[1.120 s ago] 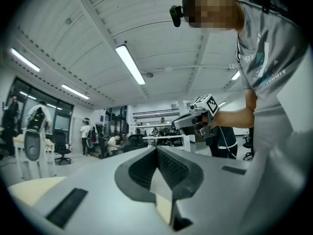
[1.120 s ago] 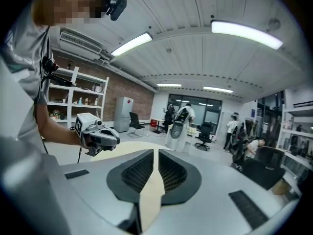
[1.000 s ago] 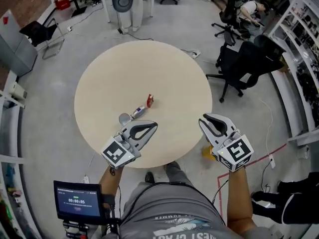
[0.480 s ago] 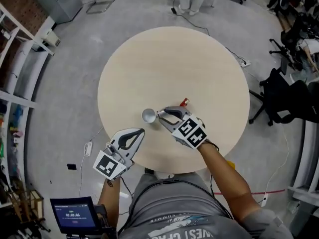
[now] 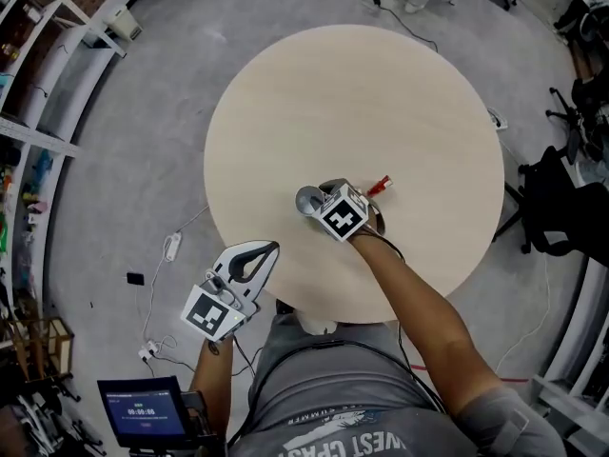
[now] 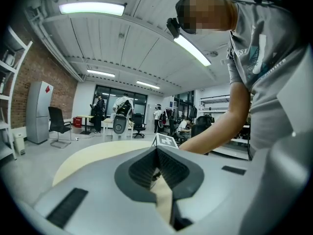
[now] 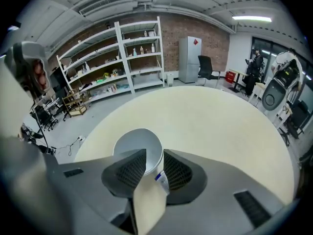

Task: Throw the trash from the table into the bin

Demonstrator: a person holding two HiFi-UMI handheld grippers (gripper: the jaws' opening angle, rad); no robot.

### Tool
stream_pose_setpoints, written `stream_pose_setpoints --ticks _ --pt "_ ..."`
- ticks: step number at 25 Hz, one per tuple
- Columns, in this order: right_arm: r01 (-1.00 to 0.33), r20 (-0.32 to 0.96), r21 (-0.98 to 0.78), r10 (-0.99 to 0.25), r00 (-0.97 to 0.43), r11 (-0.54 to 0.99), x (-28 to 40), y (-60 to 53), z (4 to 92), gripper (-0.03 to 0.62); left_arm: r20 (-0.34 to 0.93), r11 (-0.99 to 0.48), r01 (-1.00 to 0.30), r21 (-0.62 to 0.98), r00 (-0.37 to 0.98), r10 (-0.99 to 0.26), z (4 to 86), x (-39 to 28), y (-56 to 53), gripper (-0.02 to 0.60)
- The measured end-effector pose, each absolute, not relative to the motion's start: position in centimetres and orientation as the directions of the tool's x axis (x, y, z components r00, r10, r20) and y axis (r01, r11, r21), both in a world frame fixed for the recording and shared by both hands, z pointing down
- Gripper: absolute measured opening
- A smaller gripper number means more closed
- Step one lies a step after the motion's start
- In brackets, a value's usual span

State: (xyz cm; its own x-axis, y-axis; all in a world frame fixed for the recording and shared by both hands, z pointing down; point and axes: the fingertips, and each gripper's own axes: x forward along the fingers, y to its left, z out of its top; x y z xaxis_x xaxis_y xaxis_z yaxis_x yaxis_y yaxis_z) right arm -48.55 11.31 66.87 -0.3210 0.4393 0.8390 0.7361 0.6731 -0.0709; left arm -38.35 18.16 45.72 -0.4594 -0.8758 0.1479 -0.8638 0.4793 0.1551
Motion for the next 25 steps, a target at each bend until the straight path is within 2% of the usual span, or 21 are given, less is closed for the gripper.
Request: stream_pose_setpoints --ticks 2,3,4,12,16,20,25 --pt "0.741 0.855 -0.047 0.411 -0.317 0.67 -48.6 11.1 67.6 0.097 0.138 0.47 -0.87 0.151 -0.452 -0.881 46.0 -38.3 18.1 0.041" --pt "0.74 0.858 -0.041 0.404 -0.319 0.672 -48.4 11.5 67.0 0.034 0.134 0.463 -0.874 0.15 -0.446 -0.885 45.3 -38.2 18.6 0.041" --pt "0.734 0.855 -0.041 0.404 -0.325 0.678 -48.2 12.2 66.0 0.028 0.131 0.456 -0.878 0.147 -0.44 -0.888 44.5 -37.9 19.4 0.041" --pt "0.646 0.699 -0.011 0.467 -0.541 0.763 -45.8 11.9 52.9 0.026 0.11 0.383 -0.919 0.097 -0.373 -0.921 40.9 -36.6 20.9 0.041" --pt "0.584 0.587 0.026 0.46 -0.666 0.812 -43.1 9.9 46.0 0.026 0.034 0.318 -0.946 0.055 -0.317 -0.948 39.5 -36.0 19.7 0.041" --pt "0.499 0.476 0.048 0.42 -0.773 0.865 -38.9 7.6 40.0 0.026 -0.045 0.215 -0.976 -0.017 -0.214 -0.976 37.3 -34.4 17.9 0.041" --pt "0.346 0.359 0.066 0.301 -0.883 0.936 -30.1 5.9 32.9 0.026 -0.016 0.043 -0.991 -0.13 -0.041 -0.999 35.0 -29.6 17.3 0.041"
